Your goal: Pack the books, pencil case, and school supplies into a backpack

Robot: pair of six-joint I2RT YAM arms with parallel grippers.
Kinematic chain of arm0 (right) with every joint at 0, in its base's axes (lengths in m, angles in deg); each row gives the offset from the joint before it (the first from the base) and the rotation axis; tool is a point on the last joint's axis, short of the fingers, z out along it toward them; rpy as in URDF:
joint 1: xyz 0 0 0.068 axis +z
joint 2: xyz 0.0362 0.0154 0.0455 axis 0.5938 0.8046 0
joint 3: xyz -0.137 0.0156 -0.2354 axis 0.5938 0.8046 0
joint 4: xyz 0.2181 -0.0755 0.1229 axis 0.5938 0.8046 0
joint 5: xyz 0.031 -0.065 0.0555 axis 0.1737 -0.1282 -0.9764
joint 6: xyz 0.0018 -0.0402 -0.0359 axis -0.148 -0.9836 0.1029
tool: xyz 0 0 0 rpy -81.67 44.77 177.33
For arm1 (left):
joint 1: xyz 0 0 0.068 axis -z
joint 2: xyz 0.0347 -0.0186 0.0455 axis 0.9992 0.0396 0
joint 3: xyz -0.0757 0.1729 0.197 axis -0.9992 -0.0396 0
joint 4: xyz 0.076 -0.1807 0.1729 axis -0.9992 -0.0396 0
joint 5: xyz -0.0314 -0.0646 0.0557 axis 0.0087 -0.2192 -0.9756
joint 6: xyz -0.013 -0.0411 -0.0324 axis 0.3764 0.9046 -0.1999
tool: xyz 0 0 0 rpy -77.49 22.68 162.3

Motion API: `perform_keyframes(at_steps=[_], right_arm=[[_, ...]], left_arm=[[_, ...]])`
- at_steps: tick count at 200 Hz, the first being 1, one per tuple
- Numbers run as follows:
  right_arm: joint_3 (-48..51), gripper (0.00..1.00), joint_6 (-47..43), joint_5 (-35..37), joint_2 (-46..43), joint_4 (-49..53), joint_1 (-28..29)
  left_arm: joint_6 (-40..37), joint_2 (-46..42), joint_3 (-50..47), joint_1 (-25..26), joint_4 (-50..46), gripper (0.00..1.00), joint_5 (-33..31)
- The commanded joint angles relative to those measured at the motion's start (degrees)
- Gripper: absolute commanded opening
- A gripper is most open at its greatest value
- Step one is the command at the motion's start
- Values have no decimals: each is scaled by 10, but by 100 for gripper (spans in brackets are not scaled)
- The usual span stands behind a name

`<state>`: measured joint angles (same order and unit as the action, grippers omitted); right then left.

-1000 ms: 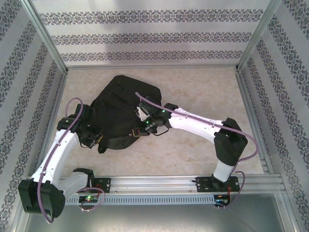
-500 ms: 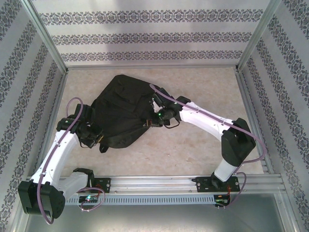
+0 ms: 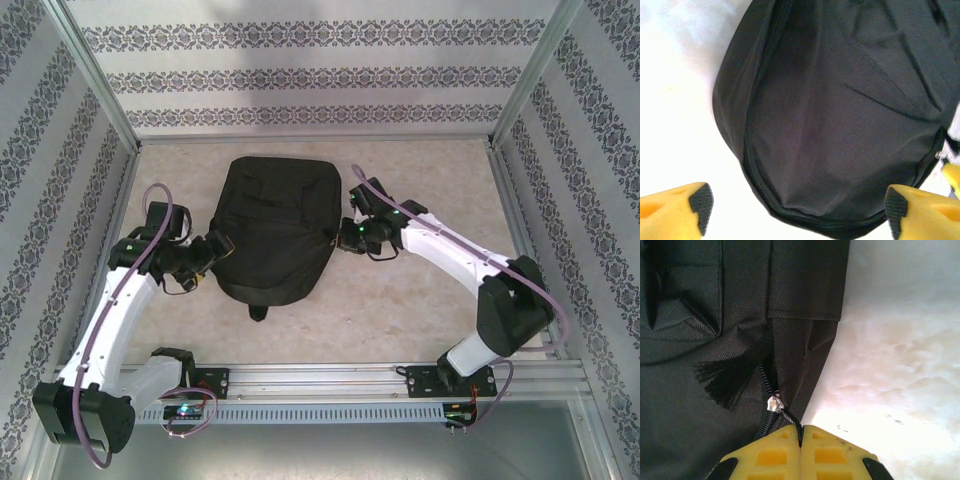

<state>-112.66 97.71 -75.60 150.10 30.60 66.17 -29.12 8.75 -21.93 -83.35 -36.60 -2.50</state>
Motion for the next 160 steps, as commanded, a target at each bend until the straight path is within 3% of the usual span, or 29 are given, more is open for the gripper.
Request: perform_keyframes(at_steps=[1,20,50,65,97,116,144,160], right_arm=[[25,0,-14,46,-35,24,-28],[44,0,-23,53,-54,22,-53],[84,0,-8,3,-63,-21,-86],[93,15,-3,-4,-66,-26,-92],[115,34,15,39,-110,-20,-104],[125,43,21,63,-151,-13,-114],[131,51,15,95,-229,-16,-120],[146,53,0,115,-284,-45,-120]], left_arm=[[-63,-33,-5,-3,58,100,59],[-70,-53,-19,-4,107,100,95],[-78,-40,-11,-3,114,100,105],[-88,-47,-13,-3,129,100,119],[-101,-85,-6,-3,136,100,75],[-112,-81,6,-3,131,100,50],[-136,-65,14,-3,131,100,-34],[-177,-52,10,-4,164,100,-27]])
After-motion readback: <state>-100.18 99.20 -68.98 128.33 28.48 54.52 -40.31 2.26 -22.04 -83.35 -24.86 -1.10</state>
